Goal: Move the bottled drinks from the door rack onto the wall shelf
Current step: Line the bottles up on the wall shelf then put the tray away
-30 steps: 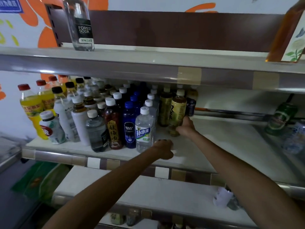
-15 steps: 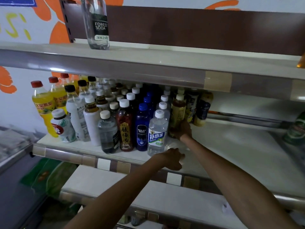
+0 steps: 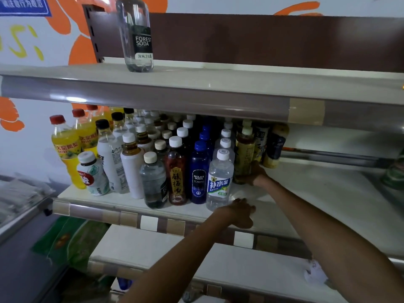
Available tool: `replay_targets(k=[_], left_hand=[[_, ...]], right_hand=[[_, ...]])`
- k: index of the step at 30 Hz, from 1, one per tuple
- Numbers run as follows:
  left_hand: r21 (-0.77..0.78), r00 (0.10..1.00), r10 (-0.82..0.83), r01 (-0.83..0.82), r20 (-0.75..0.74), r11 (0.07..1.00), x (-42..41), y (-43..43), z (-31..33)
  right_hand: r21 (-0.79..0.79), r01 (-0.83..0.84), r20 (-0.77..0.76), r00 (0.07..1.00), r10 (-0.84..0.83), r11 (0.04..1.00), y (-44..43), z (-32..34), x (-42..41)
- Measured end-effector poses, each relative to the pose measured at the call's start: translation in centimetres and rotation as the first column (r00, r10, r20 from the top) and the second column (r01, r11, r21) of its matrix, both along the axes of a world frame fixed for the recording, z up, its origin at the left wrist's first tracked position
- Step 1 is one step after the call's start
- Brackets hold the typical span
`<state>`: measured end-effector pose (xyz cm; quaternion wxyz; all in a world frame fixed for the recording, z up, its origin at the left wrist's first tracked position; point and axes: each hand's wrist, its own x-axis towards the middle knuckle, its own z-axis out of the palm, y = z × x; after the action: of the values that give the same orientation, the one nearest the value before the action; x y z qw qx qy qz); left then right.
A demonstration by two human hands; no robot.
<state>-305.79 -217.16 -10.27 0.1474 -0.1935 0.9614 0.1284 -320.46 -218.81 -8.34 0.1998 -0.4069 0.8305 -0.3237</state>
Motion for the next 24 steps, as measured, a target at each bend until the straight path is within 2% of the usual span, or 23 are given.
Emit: replay_targets(k=[8,10,13,15,19,22,24], left_hand=[[-0.034,1.0,-0.014,0.014,0.001,0.999,-0.8,-0.3,-1.6],[-0.042,1.0,-0.01,0.011,0.008,0.999,-1.0,-0.4,-1.8],[-0.013,0.997,0.033,-0.034,-0.066,0.999,-0.8,0.1,-1.2],[-0.006,0.989,0.06,-0.061,-0.135,0.998,-0.5,0.9,-1.0],[-0.095,0.964,0.057,-0.085,-0.258,0.992,0.0,3.2,-1.2],[-0.124,0.955,0.053,-0.092,-0.292,0.988,0.8,4.8,-1.0],[-0.125,0.955,0.079,-0.119,-0.285,0.985,1.6,5.8,-1.2]], right_hand=[[0.148,0.125,-0.054,0.992,-0.118,0.981,6.4,-0.4,-1.0],[0.157,0.129,-0.075,0.99,-0.119,0.979,8.5,-0.1,-0.4],[0.124,0.135,-0.094,0.988,-0.123,0.983,11.5,0.2,0.9],[0.097,0.117,-0.149,0.984,-0.102,0.988,13.3,0.5,1.9],[0.148,0.101,-0.343,0.938,-0.045,0.984,16.7,1.0,3.5],[0.118,0.144,-0.483,0.873,-0.07,0.983,19.2,1.1,4.4],[0.092,0.162,-0.485,0.869,-0.098,0.982,21.2,0.9,5.1]])
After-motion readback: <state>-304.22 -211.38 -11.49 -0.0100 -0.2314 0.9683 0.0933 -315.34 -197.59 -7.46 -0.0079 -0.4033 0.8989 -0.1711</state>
